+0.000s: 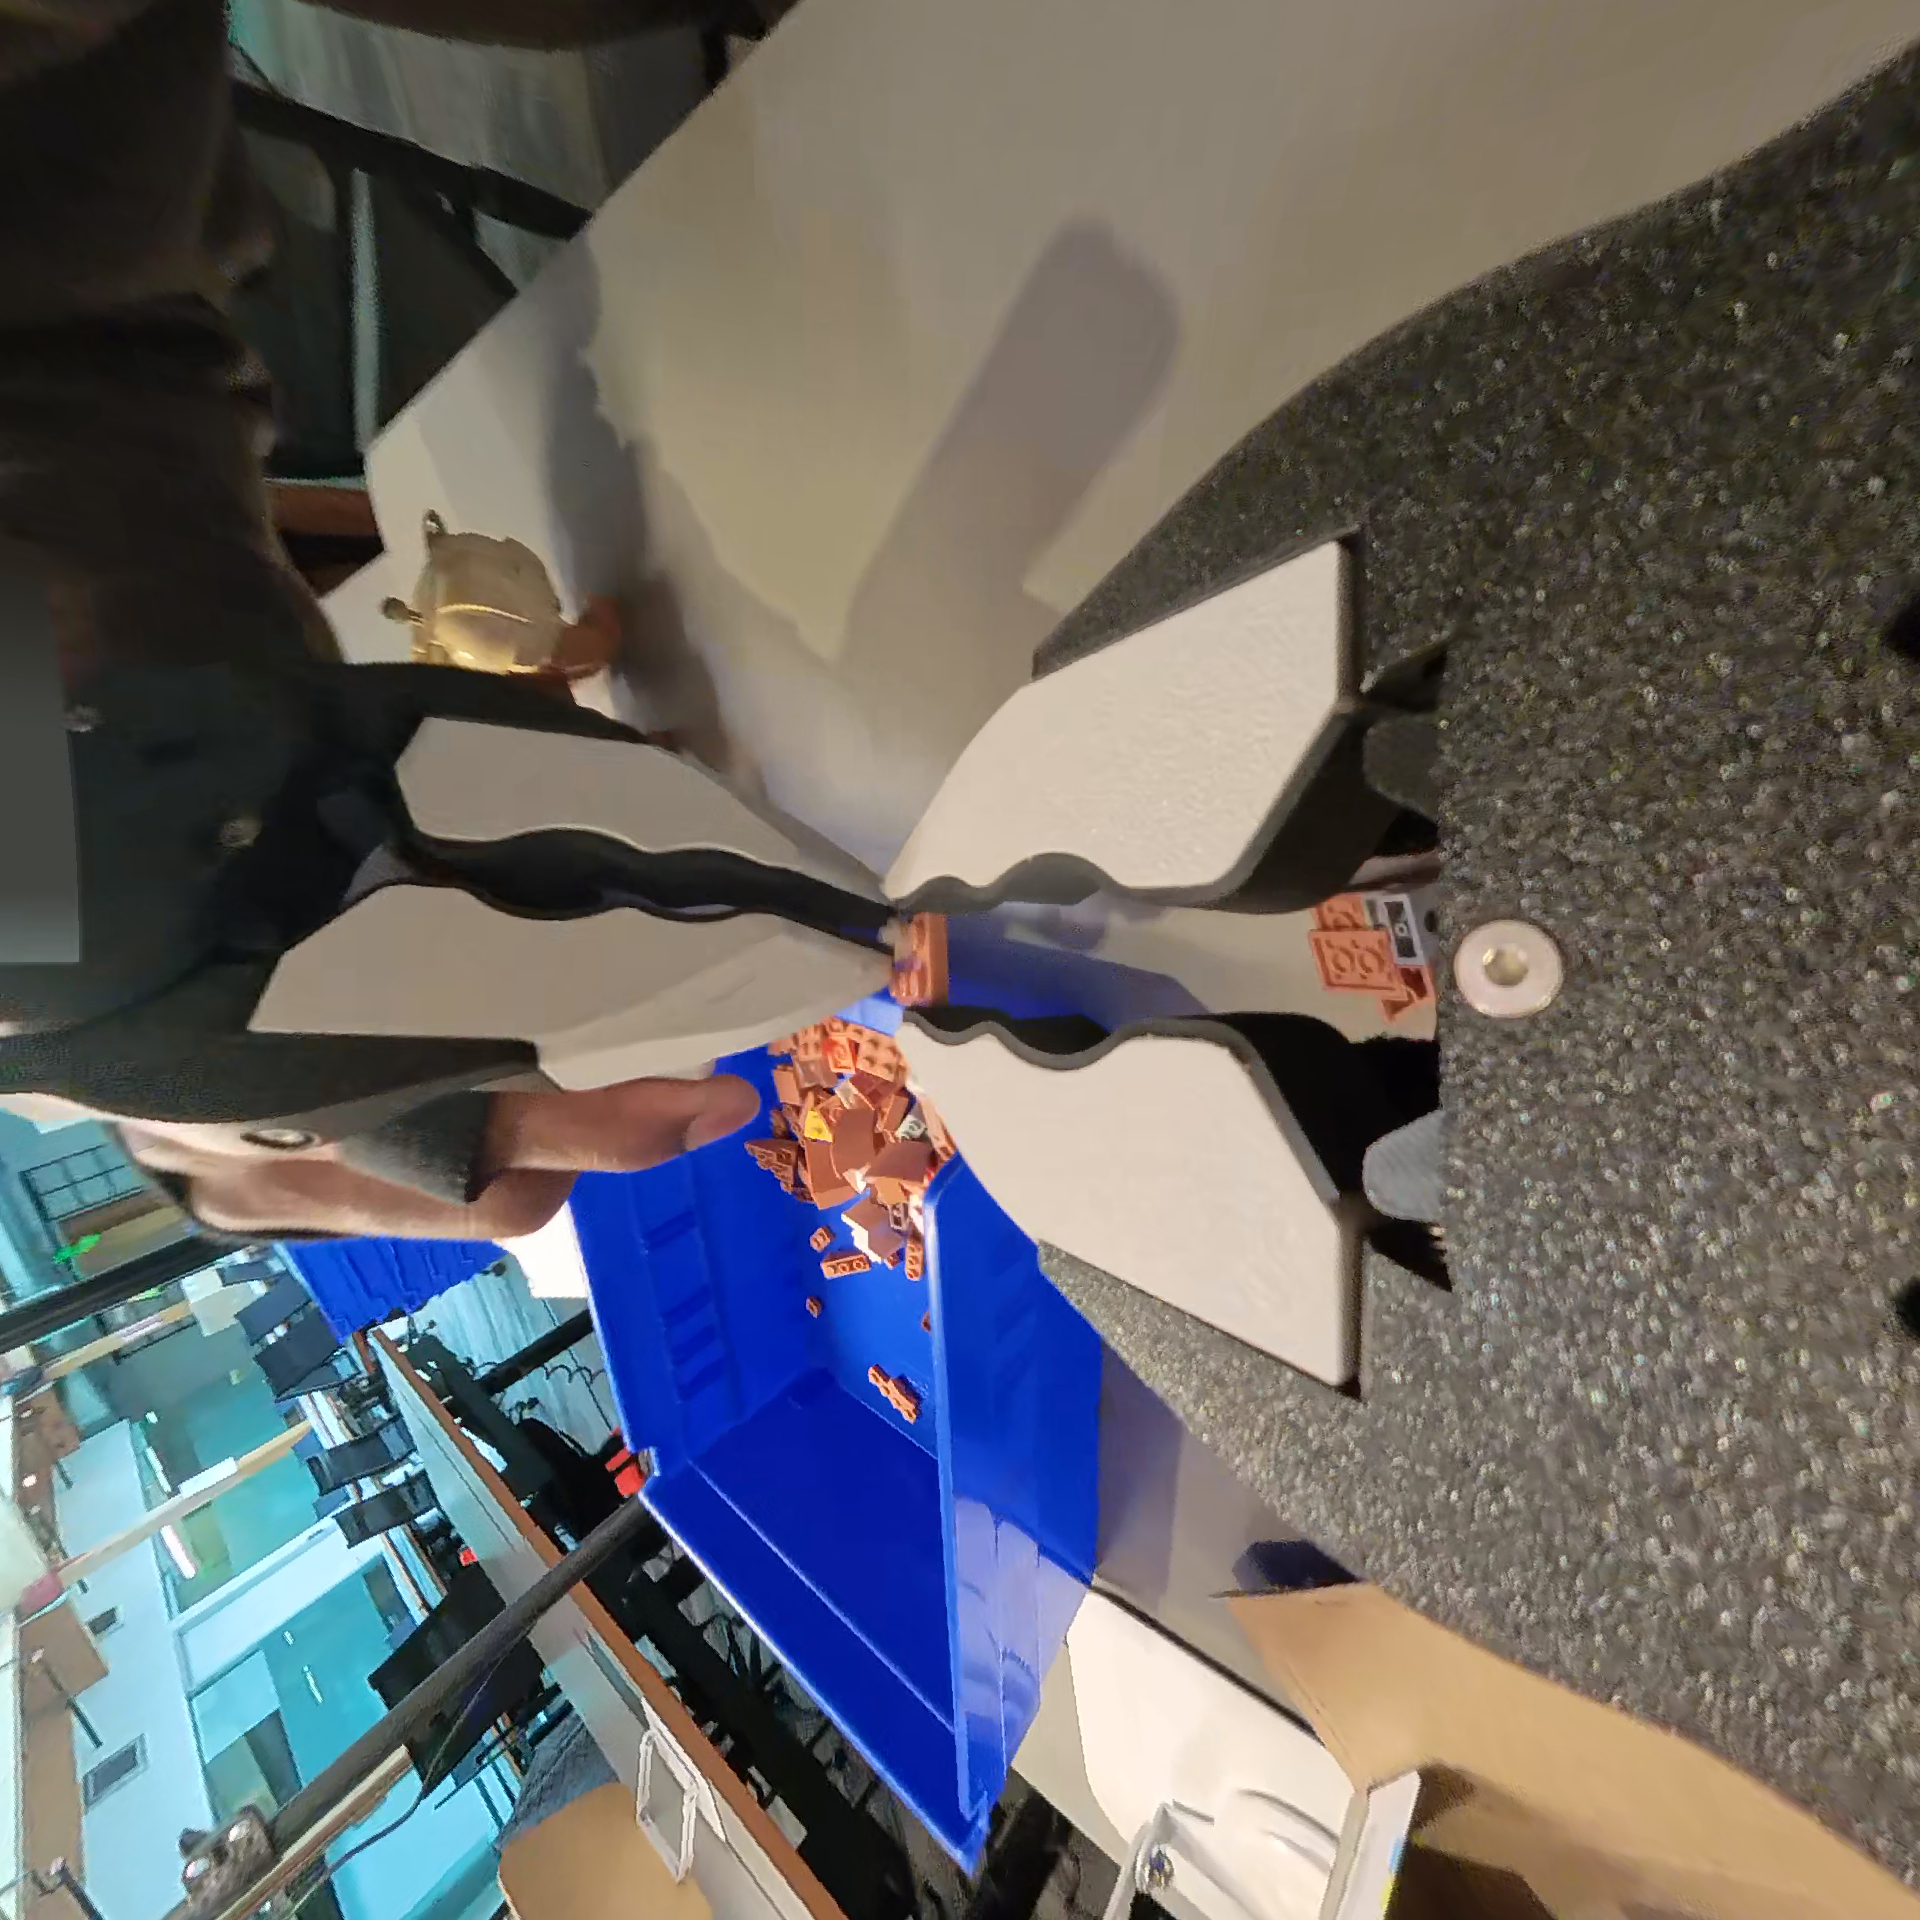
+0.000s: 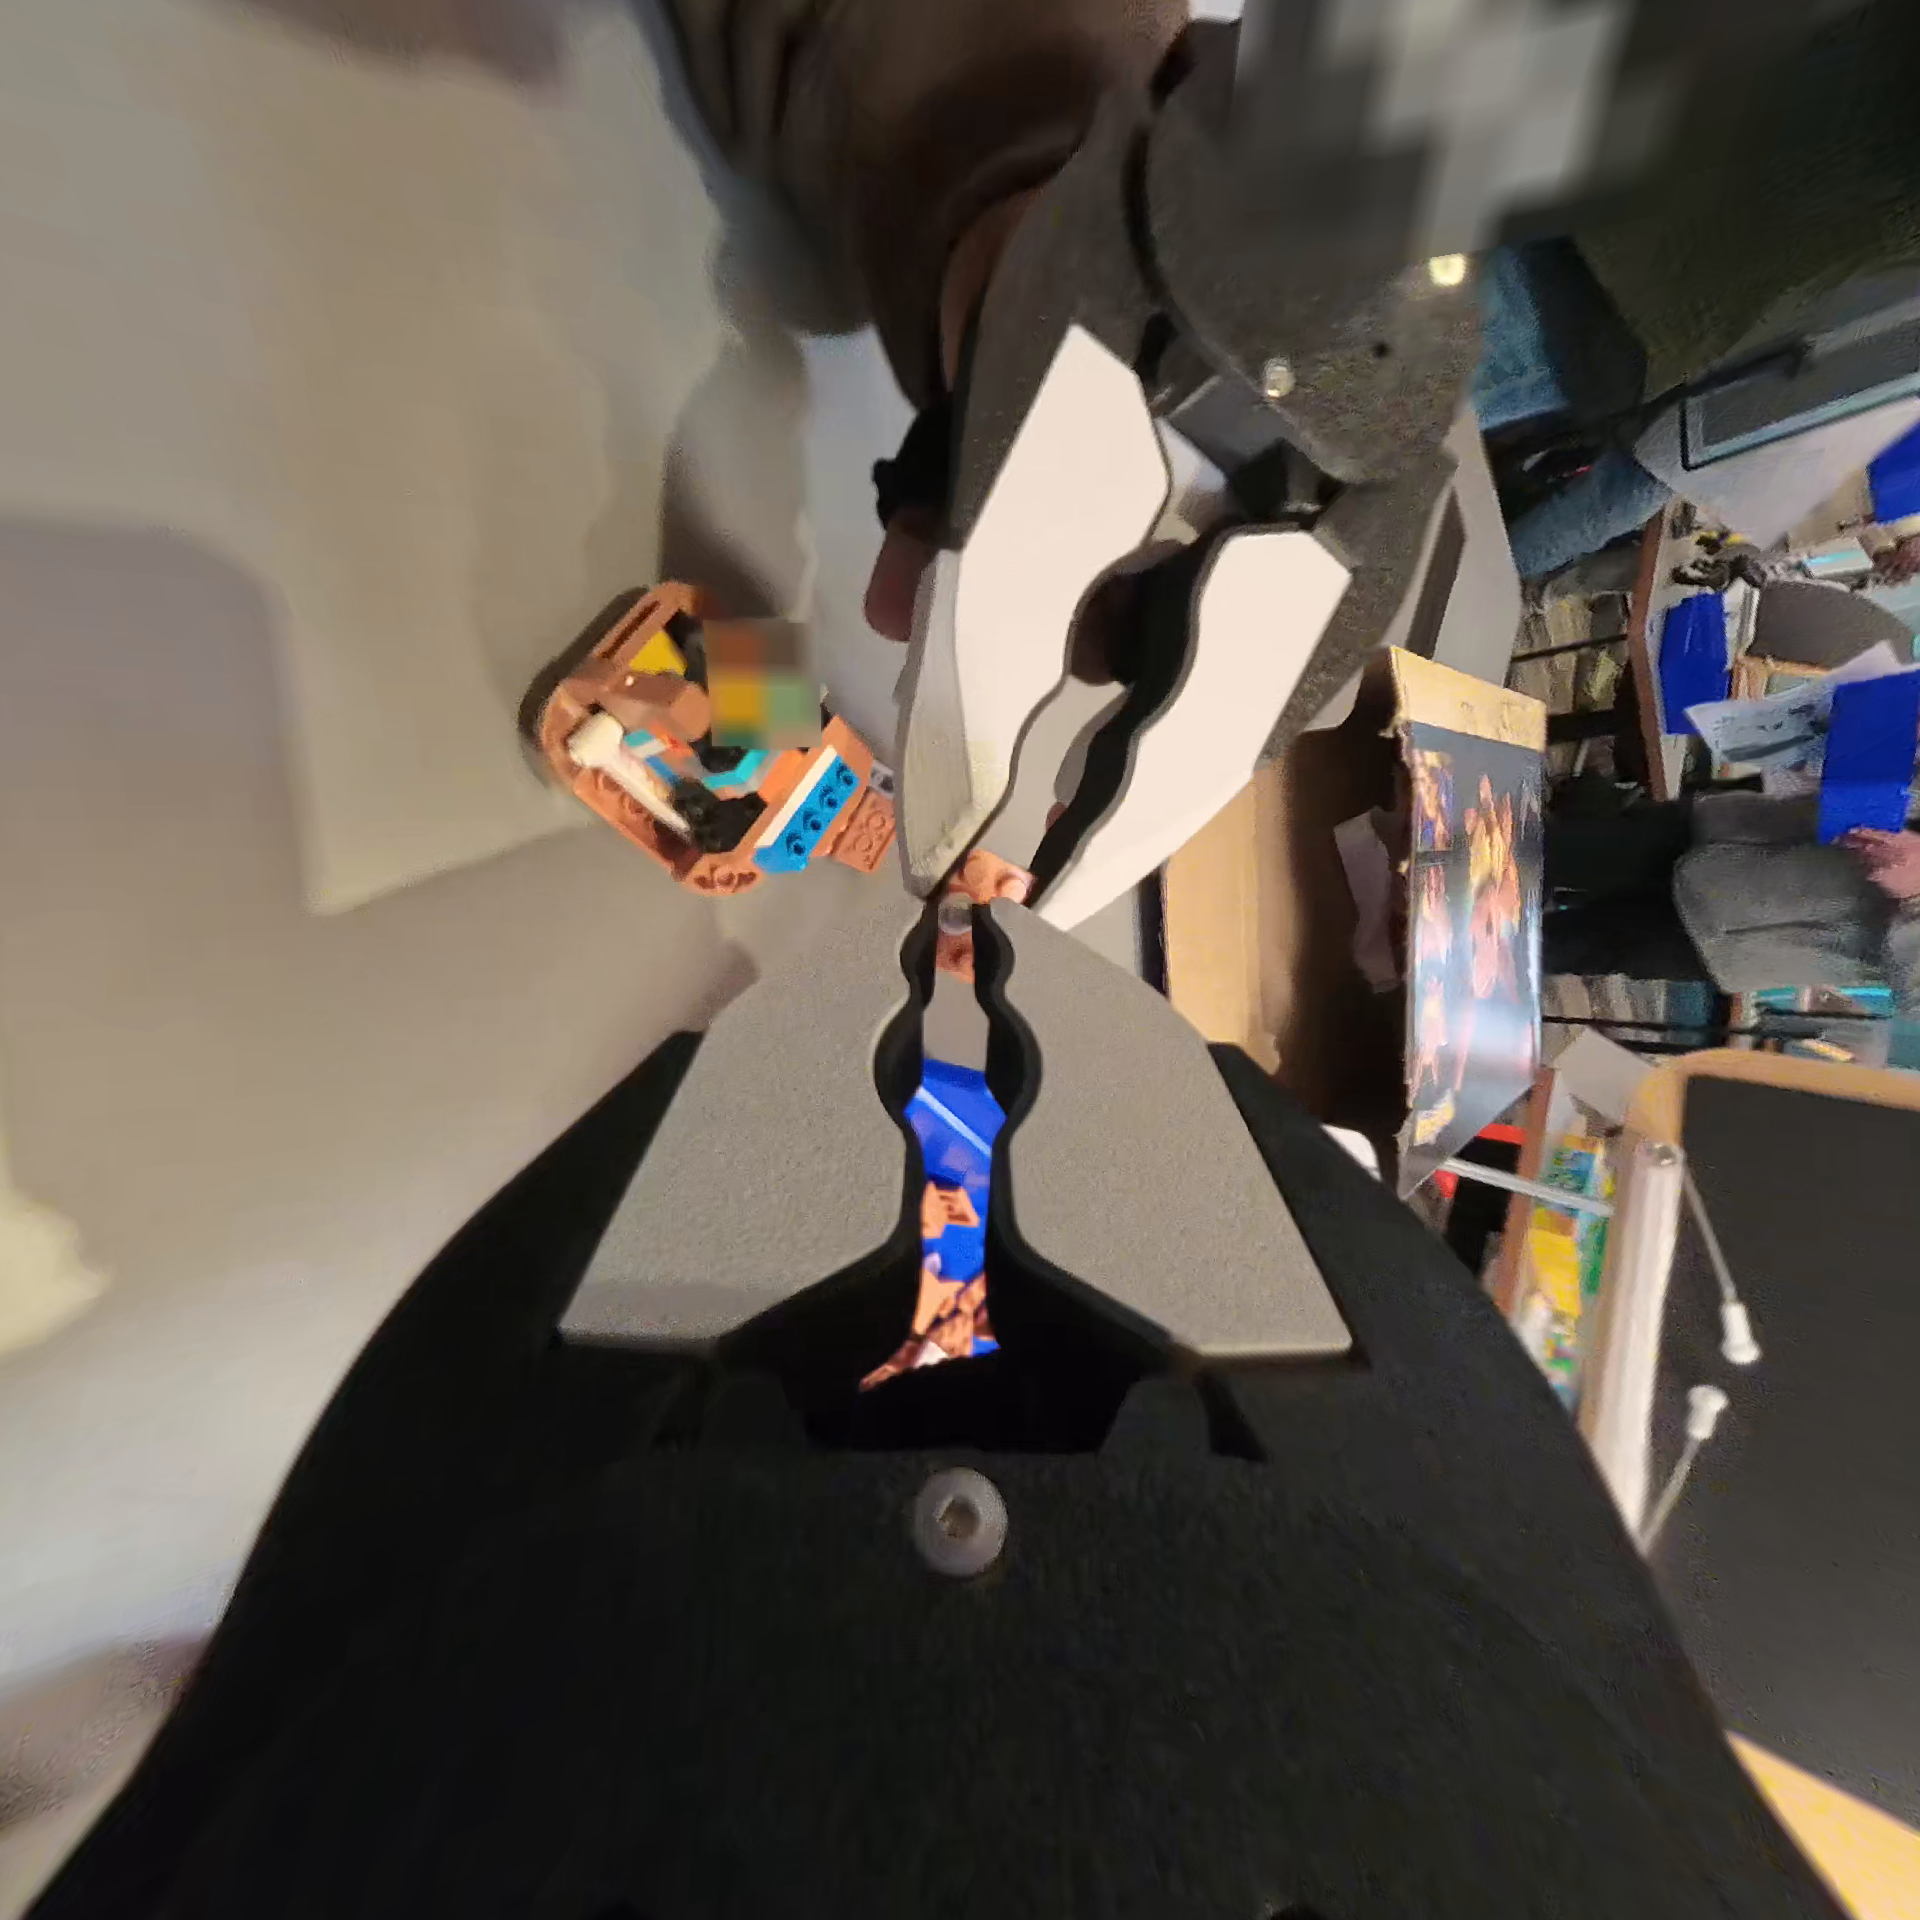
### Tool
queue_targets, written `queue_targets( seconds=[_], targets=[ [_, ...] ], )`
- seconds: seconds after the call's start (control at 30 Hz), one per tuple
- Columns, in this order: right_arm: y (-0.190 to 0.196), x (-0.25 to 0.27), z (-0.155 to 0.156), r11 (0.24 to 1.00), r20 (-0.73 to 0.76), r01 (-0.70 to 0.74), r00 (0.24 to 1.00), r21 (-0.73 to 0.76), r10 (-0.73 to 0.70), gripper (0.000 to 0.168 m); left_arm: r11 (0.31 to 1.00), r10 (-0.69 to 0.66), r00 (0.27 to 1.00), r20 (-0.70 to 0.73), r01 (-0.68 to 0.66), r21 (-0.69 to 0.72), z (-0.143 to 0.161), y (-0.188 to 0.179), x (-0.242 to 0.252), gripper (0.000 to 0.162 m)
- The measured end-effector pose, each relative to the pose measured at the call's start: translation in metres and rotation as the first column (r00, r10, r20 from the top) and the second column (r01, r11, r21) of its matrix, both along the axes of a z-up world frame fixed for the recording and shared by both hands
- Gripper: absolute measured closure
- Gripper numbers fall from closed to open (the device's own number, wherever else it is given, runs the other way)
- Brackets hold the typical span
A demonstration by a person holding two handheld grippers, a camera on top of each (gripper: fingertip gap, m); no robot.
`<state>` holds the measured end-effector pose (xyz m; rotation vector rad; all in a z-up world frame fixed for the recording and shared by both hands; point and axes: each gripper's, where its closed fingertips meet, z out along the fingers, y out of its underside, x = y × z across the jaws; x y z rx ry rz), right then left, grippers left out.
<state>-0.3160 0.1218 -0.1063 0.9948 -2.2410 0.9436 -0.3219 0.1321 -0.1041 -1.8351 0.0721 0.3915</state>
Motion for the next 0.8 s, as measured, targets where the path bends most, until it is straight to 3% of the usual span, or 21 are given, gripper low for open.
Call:
queue_targets(
  seconds=[0.13,0.4,0.67,0.8],
  targets=[
    [0.0,0.0,-0.008,0.991,-0.11,-0.056,0.991,0.121,0.069,0.161,0.998,0.007,0.999,-0.043,-0.01,-0.067,-0.008,0.0,0.0,0.146],
    [0.001,0.003,-0.017,0.948,-0.177,-0.093,0.972,0.303,0.153,0.164,0.991,0.003,0.994,-0.109,-0.018,-0.136,-0.015,0.002,0.003,0.146],
    [0.002,0.006,-0.004,0.99,-0.09,-0.057,0.994,0.128,0.069,0.168,0.999,0.009,0.995,-0.095,-0.014,-0.053,0.0,-0.001,0.002,0.145],
    [0.002,0.0,-0.003,0.996,-0.133,-0.028,0.99,0.081,0.039,0.168,1.0,-0.003,0.997,-0.074,0.001,-0.028,0.002,-0.001,0.003,0.145]
  ],
)
